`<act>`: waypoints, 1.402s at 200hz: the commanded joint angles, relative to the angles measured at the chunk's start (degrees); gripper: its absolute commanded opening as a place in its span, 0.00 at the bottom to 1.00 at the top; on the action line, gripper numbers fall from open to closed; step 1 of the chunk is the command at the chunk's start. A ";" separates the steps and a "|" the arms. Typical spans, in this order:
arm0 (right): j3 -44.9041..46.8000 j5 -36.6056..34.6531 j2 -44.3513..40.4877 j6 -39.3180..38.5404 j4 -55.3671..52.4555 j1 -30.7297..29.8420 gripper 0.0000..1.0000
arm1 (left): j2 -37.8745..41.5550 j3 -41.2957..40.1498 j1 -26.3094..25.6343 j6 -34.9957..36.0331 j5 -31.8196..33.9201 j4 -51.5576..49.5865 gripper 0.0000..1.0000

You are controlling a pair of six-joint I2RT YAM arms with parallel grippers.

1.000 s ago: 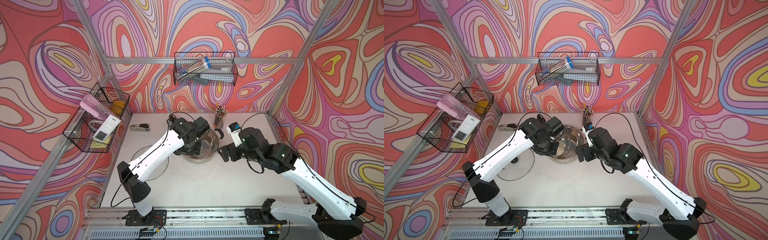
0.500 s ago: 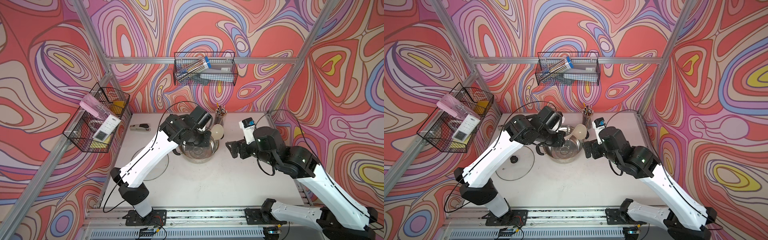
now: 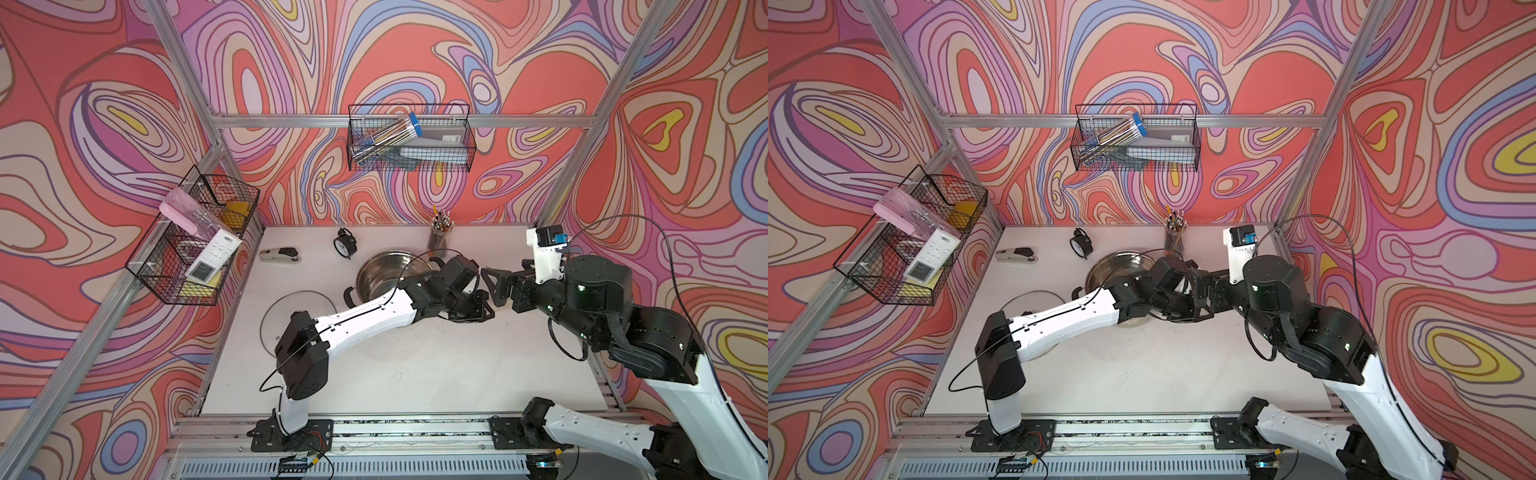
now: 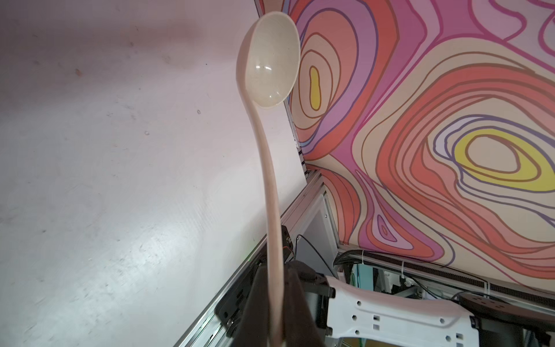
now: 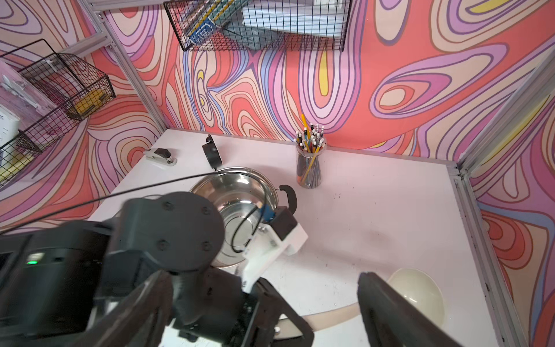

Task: Stir the soup with a spoon
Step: Place the spoon at the center of the board.

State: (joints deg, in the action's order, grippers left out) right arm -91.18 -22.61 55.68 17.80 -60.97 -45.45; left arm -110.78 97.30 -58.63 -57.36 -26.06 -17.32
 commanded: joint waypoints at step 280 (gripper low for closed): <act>19.75 -3.77 0.87 -1.44 17.99 -0.14 0.94 | 29.84 -27.43 -0.63 7.49 26.94 -22.20 0.99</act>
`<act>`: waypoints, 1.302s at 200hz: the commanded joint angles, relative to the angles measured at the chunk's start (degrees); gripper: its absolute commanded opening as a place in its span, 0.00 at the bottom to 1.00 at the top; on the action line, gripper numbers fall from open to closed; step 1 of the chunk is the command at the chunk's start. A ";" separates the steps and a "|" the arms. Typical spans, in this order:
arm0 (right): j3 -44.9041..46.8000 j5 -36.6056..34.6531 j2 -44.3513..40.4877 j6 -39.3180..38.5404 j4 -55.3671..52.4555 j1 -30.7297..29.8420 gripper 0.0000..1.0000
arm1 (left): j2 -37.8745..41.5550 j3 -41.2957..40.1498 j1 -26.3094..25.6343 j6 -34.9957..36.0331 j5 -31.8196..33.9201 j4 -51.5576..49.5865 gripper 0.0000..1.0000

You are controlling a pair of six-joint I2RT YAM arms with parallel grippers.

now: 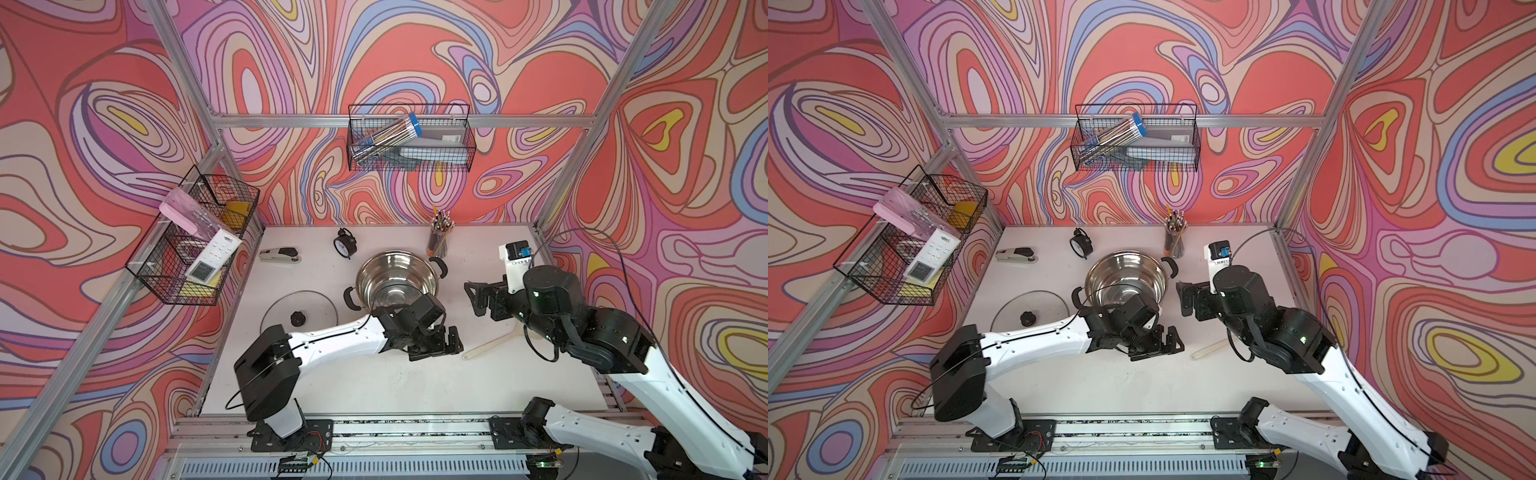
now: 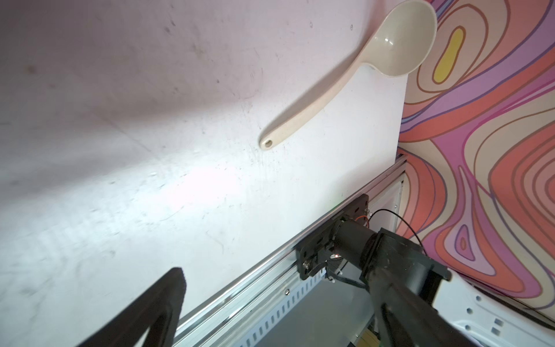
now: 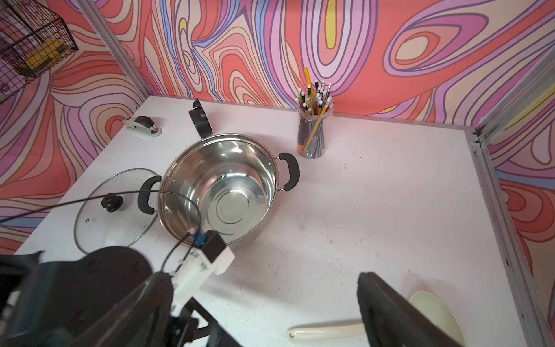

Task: Stir the soup with a spoon
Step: Place the spoon at the center of the board, then reset both arms

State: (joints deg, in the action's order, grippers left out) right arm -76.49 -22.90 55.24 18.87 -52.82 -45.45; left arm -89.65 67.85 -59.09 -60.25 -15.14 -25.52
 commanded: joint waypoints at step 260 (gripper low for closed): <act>46.26 18.68 37.96 -14.16 97.36 47.79 0.98 | 14.74 -48.42 51.31 54.15 39.21 65.86 0.99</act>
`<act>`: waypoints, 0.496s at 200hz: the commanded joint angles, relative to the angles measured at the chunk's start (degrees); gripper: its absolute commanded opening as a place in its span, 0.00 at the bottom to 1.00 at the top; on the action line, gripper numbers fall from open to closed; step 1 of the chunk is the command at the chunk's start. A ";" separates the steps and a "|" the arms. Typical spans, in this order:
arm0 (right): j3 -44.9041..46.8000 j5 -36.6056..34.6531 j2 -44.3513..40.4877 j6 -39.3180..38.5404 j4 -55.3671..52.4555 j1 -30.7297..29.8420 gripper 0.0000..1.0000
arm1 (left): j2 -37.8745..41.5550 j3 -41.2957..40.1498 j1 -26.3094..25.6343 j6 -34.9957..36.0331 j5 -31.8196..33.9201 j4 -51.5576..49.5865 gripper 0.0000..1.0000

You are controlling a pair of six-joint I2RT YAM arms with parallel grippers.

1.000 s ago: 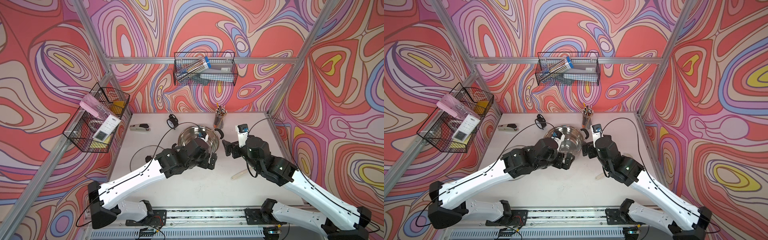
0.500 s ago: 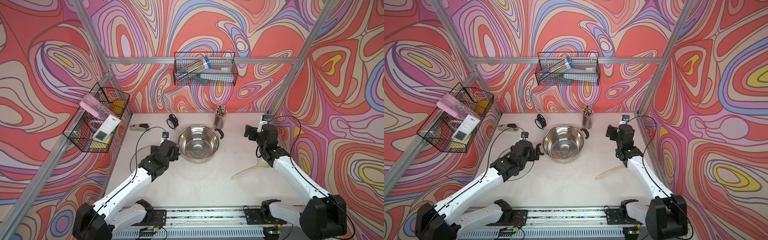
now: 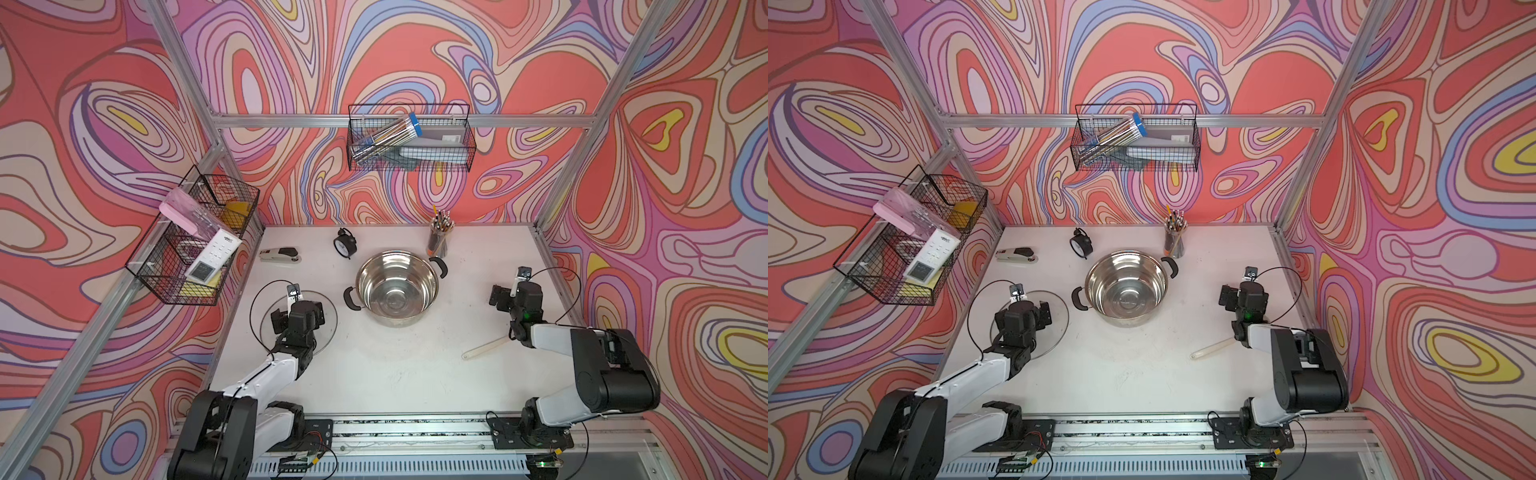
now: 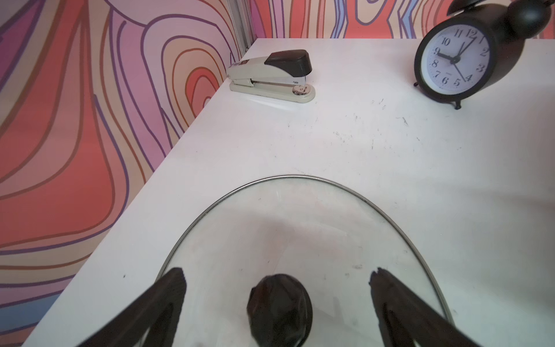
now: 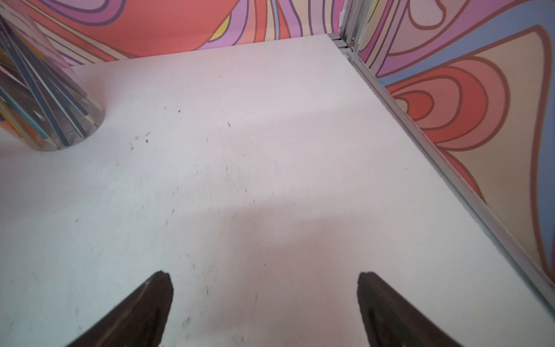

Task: Stir the soup with a spoon
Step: Reset both arms

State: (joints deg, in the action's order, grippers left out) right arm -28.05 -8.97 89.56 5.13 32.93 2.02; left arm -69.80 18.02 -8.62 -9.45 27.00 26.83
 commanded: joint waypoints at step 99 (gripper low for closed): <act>2.94 9.06 7.24 -2.62 24.45 0.04 0.98 | -19.24 2.53 5.80 8.08 -14.93 27.81 0.99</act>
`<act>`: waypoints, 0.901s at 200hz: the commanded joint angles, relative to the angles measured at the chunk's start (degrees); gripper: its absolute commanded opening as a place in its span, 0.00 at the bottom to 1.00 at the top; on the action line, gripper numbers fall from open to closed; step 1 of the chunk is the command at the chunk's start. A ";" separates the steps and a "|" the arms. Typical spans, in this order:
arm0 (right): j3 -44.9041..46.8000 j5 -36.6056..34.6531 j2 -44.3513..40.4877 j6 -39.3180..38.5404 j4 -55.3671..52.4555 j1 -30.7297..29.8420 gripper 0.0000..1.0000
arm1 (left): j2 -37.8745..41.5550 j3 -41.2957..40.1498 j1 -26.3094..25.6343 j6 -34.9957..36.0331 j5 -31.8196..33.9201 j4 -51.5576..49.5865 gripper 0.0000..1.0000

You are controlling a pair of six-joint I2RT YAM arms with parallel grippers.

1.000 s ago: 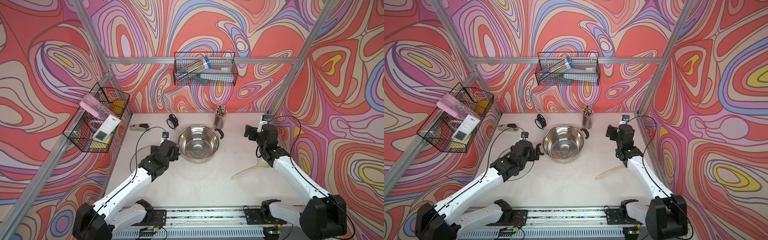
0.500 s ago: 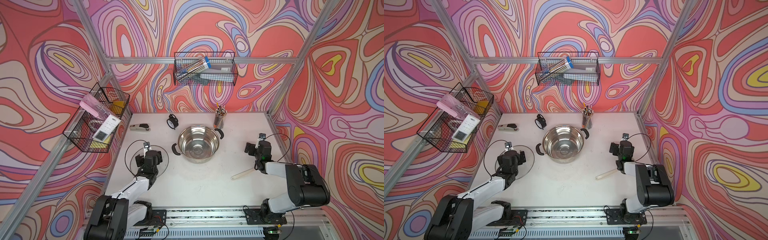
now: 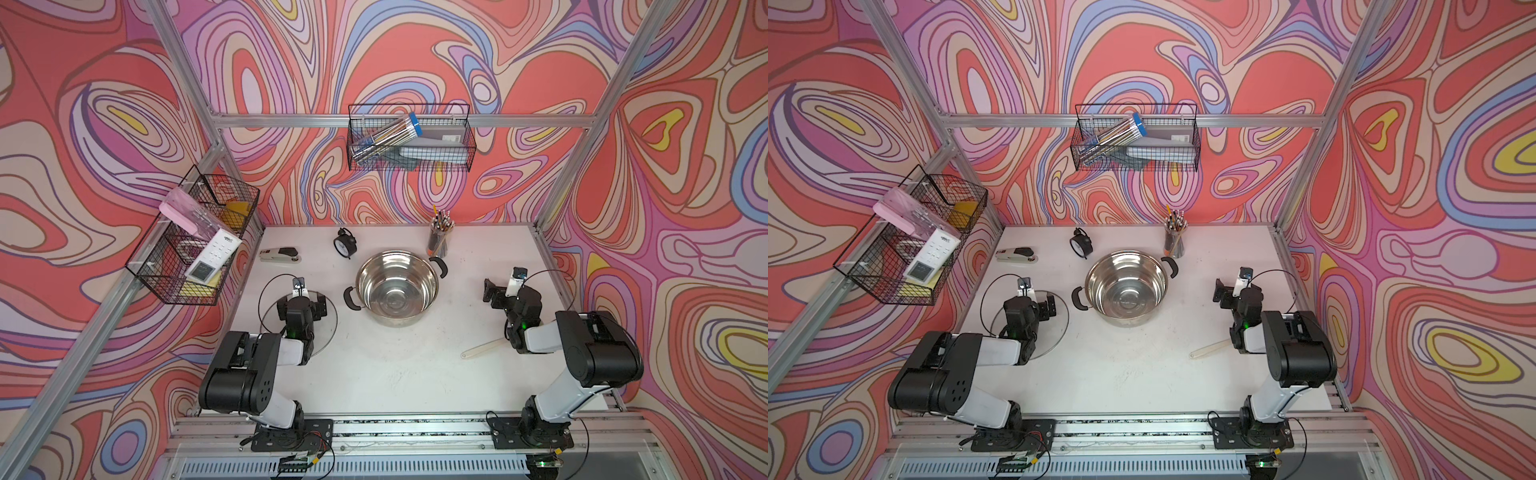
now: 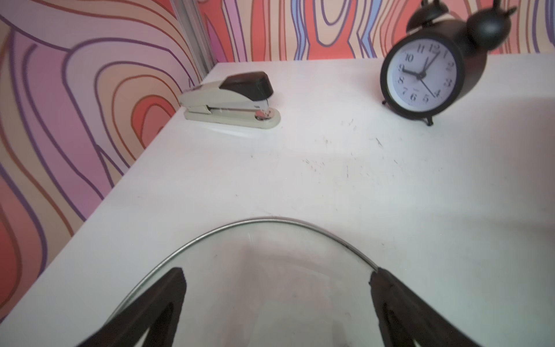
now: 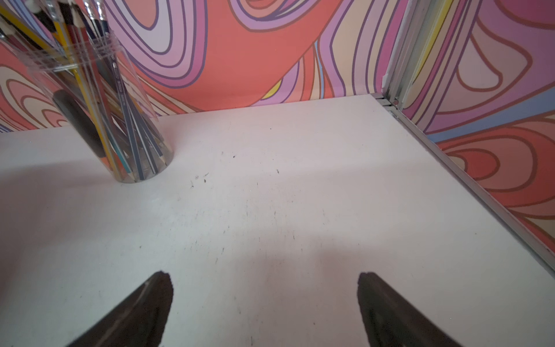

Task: Stir the soup with a spoon
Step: Reset both arms

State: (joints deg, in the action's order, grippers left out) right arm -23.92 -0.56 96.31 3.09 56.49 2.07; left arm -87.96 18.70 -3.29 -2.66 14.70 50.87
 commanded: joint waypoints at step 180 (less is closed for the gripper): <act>-2.09 -1.37 0.63 -0.15 -0.77 -0.40 0.98 | -0.60 3.09 1.27 0.03 -3.88 0.15 0.99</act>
State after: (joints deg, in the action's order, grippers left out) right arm -25.45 -1.30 96.33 3.03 55.70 1.89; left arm -88.20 20.80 -2.26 -2.52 11.64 50.98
